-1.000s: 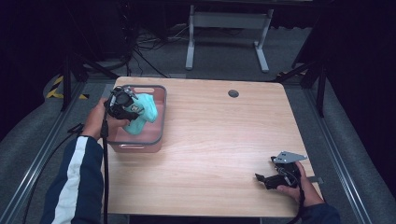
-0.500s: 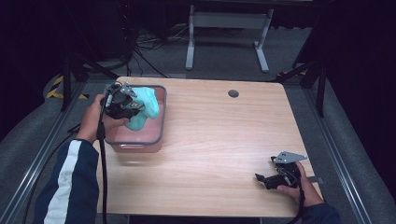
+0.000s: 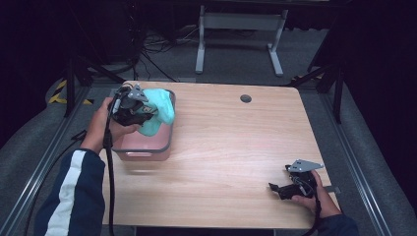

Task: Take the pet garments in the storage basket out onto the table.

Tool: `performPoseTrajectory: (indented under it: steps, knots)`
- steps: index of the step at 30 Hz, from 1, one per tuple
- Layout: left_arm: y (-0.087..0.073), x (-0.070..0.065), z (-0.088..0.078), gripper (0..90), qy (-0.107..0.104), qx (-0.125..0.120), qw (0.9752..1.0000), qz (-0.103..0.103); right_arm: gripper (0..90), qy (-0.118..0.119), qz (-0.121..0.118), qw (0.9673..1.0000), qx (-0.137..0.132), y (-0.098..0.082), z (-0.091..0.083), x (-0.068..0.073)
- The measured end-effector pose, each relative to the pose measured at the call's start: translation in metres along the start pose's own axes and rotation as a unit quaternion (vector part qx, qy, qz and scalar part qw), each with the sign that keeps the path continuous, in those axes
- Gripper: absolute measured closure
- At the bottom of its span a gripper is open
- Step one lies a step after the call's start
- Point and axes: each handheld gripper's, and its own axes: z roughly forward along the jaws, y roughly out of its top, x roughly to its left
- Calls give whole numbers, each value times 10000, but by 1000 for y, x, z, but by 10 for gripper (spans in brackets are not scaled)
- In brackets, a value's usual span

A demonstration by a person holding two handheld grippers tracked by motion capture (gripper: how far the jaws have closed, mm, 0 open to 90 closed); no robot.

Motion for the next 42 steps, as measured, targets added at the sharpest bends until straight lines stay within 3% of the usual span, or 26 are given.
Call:
performPoseTrajectory:
  steps: [1,16,27,29,42]
  knots:
    - [4,-3,-1,740,14,-16,10000,89,19,0,-2,10000,0,0,0,0]
    - [27,-25,0,740,-182,-156,9988,419,19,0,1,10000,0,0,0,0]
    - [45,-42,13,740,-400,-179,9970,635,19,0,0,10000,-1,0,0,0]
    - [49,-47,16,740,-482,-173,9959,747,19,1,-1,10000,0,0,0,0]
    - [64,-69,37,739,-757,-66,9924,970,19,0,3,10000,3,0,0,0]
